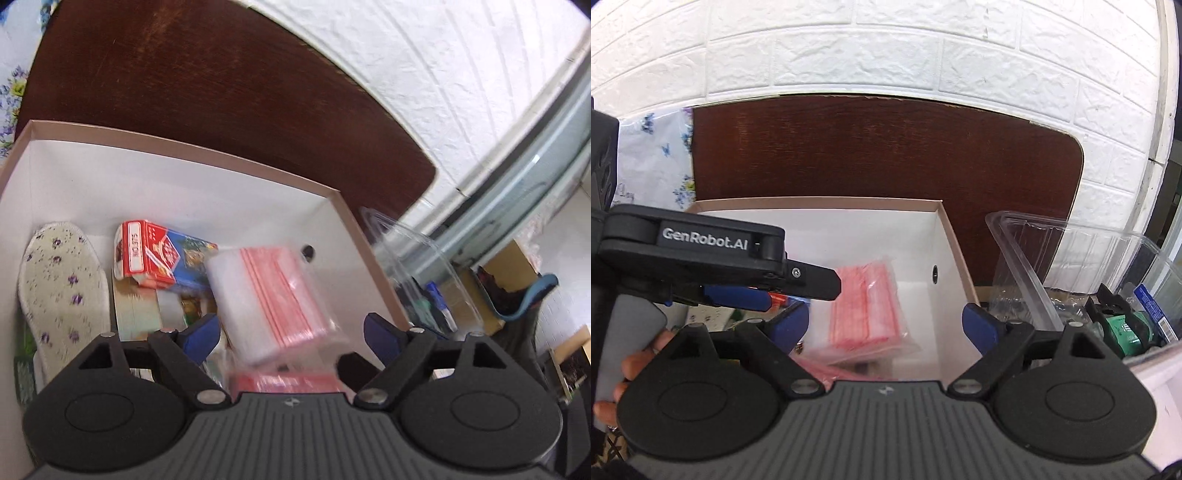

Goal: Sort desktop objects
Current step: 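Carry the pink zip bag into the tan box and release it, then move the right gripper to the bag of toothpicks and grasp it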

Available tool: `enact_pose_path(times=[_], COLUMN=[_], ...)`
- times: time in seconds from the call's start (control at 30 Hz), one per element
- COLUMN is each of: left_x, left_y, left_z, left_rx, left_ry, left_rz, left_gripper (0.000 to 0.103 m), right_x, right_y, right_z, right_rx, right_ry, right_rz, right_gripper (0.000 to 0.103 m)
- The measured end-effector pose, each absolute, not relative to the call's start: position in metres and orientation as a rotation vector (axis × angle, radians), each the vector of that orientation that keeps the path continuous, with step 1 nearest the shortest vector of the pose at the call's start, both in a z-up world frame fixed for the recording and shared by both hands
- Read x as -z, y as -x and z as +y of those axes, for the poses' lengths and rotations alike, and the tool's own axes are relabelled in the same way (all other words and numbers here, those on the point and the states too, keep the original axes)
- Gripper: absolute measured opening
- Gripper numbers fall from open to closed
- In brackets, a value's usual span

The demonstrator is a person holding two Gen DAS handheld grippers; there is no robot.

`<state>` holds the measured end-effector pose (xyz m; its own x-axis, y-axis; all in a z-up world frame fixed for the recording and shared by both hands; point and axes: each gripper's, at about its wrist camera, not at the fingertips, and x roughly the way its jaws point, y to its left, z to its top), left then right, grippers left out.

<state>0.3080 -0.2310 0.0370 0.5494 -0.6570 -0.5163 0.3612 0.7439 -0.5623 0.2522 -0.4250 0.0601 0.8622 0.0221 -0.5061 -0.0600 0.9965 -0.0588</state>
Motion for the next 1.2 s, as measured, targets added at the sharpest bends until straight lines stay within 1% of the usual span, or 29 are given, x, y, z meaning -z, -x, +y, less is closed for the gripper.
enact_pose_path(times=[0.13, 0.27, 0.57, 0.7, 0.8, 0.87, 1.0, 1.2], left_x=[-0.050, -0.063, -0.071, -0.067, -0.058, -0.046, -0.015, 0.024], left_y=[-0.275, -0.238, -0.161, -0.120, -0.089, -0.076, -0.062, -0.048], left_z=[-0.232, -0.220, -0.180, -0.156, -0.140, -0.130, -0.109, -0.095], left_rx=[0.628, 0.626, 0.568, 0.550, 0.565, 0.563, 0.556, 0.501], left_ry=[0.315, 0.281, 0.265, 0.227, 0.204, 0.237, 0.310, 0.298], left_rz=[0.735, 0.676, 0.709, 0.676, 0.653, 0.673, 0.721, 0.734], left_gripper=[0.088, 0.088, 0.088, 0.089, 0.090, 0.090, 0.090, 0.090], right_x=[-0.070, -0.083, -0.095, -0.091, -0.082, -0.073, -0.050, -0.007], right_y=[-0.226, -0.193, -0.116, -0.082, -0.056, -0.042, -0.018, -0.007], right_z=[-0.411, -0.396, -0.349, -0.323, -0.300, -0.285, -0.264, -0.253], right_rx=[-0.087, -0.118, -0.209, -0.274, -0.343, -0.378, -0.395, -0.394], right_ry=[0.075, 0.073, 0.091, 0.112, 0.122, 0.126, 0.142, 0.102], right_rz=[0.505, 0.470, 0.442, 0.446, 0.442, 0.441, 0.443, 0.515], right_gripper=[0.088, 0.089, 0.089, 0.090, 0.090, 0.090, 0.090, 0.090])
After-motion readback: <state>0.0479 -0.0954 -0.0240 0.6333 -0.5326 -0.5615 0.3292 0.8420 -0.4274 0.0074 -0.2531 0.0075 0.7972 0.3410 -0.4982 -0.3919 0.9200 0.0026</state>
